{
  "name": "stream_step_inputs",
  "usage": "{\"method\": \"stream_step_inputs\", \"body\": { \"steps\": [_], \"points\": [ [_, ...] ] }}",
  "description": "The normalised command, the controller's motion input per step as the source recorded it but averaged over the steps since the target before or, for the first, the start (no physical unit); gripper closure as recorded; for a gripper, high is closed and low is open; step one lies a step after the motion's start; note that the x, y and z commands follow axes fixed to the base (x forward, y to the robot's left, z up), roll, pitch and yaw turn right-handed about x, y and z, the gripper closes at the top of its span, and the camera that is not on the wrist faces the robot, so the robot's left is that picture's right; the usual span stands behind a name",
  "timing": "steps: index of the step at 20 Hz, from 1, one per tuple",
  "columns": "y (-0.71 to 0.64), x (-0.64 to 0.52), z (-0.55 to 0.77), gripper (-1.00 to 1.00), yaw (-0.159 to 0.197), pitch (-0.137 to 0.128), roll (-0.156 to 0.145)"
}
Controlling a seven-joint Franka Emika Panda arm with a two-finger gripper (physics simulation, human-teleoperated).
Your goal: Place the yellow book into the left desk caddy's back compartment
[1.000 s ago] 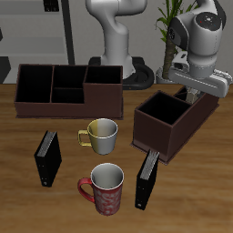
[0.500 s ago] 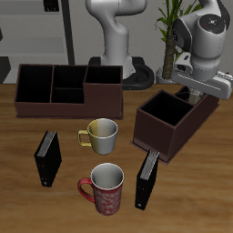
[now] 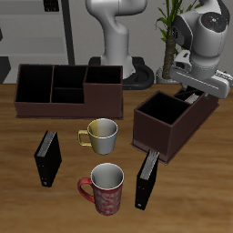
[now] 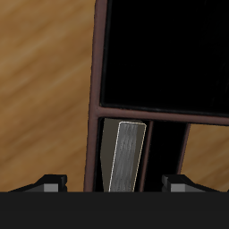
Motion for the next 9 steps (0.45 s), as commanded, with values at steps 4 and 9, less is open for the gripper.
{"method": "stream_step_inputs", "body": {
  "steps": [4,9],
  "points": [
    [-0.05,-0.04,0.12,-1.00,0.018,-0.026,-0.005],
    [-0.19,-0.01,0.14,-1.00,0.007,-0.033,-0.021]
  ]
}}
